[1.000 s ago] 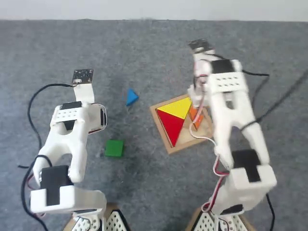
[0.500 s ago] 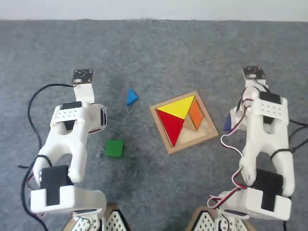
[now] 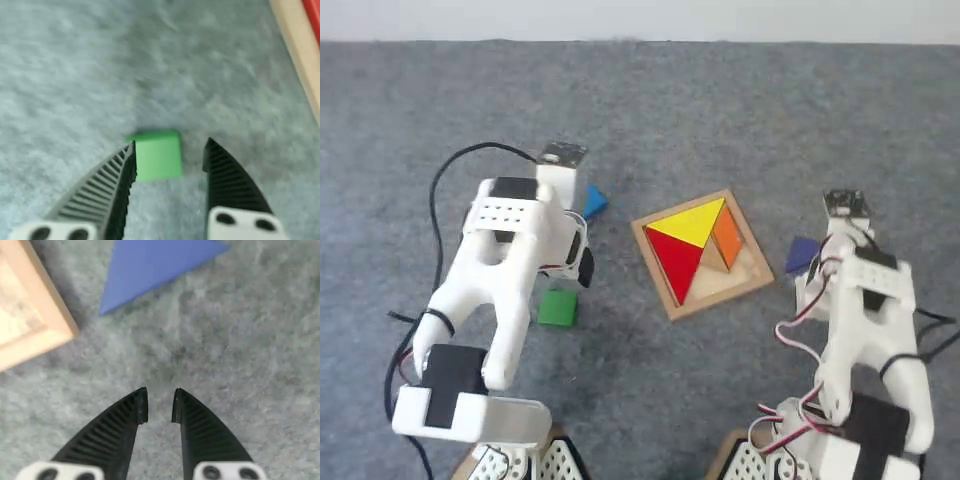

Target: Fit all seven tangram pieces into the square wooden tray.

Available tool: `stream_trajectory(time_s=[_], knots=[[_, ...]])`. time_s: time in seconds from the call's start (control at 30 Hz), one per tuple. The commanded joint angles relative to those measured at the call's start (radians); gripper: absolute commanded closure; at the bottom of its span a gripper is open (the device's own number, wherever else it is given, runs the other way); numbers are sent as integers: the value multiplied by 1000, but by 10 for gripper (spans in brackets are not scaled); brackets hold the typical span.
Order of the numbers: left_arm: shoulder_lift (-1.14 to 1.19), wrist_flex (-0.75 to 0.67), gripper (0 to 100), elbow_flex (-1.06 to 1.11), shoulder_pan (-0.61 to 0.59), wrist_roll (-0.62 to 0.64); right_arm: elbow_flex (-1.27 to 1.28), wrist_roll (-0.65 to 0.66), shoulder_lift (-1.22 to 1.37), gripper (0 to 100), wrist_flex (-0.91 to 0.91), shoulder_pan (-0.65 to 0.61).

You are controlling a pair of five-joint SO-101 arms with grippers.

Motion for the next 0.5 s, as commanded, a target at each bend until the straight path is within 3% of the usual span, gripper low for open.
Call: stream_trajectory(time_s=[0.0,0.47], knots=[[-20,31,762,-42,-17,44,63,46,-67,879,-56,-15],[298,-35,735,-33,-110,41,98,46,-67,880,-96,-31]])
